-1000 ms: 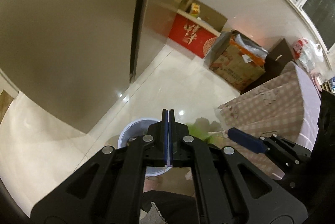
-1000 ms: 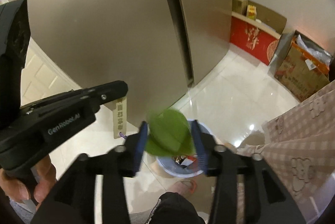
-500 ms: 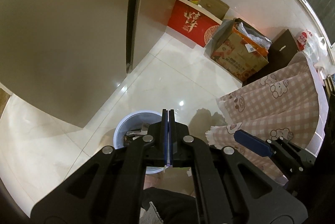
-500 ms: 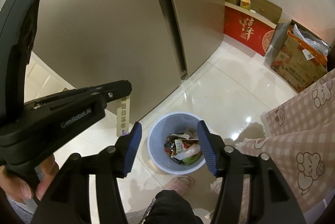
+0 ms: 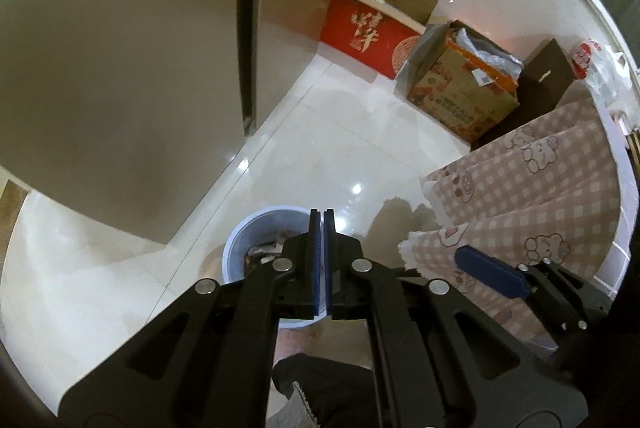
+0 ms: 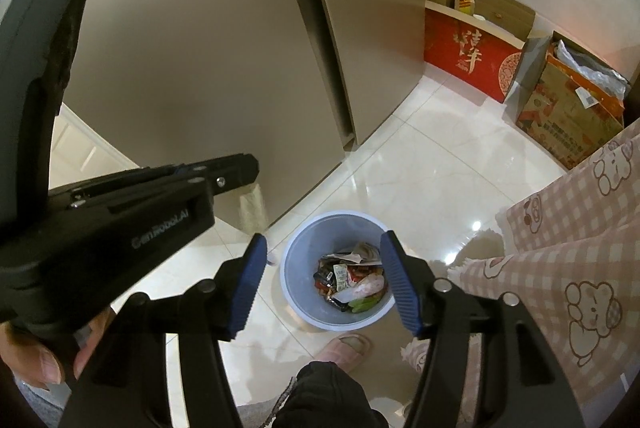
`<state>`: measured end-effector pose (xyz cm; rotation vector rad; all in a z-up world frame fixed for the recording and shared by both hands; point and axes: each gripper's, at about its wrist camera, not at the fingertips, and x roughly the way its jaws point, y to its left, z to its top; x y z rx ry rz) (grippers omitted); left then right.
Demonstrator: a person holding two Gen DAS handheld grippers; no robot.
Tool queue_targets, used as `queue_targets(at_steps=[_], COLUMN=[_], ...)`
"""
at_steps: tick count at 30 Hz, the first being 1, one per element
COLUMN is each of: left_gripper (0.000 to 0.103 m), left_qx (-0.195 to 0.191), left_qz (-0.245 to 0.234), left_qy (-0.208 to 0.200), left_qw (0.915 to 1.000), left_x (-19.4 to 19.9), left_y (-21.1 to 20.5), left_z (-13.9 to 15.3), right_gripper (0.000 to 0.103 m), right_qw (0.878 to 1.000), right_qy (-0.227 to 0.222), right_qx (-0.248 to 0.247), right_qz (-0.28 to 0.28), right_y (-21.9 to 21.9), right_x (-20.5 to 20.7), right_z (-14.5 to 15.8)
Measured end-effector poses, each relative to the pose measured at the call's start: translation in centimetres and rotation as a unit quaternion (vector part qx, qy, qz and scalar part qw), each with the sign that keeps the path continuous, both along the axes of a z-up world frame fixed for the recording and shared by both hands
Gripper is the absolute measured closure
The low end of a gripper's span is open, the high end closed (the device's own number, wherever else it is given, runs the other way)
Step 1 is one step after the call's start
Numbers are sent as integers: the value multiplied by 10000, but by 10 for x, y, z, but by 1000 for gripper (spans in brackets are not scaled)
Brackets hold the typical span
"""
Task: Collect trash
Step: 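Open the left tool to drop the cream label into the bin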
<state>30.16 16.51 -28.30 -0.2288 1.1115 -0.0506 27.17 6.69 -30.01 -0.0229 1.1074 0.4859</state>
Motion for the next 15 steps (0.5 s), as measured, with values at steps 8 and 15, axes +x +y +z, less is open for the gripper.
queue_targets(at_steps=[8,15], left_gripper=[101,101], left_qx=[51,122], left_qz=[155,174], left_qy=[392,286], left_qw=[9991,9994], left_x=[-7,-30], left_y=[6,3], left_z=[-8,10], right_gripper=[44,44], right_qw=[10000,9998], right_qy=[-5,-179], right_qx=[-1,-6], right_qz=[-15,-59], right_y=[-5,-12], right_x=[-7,-22], right_z=[6,26])
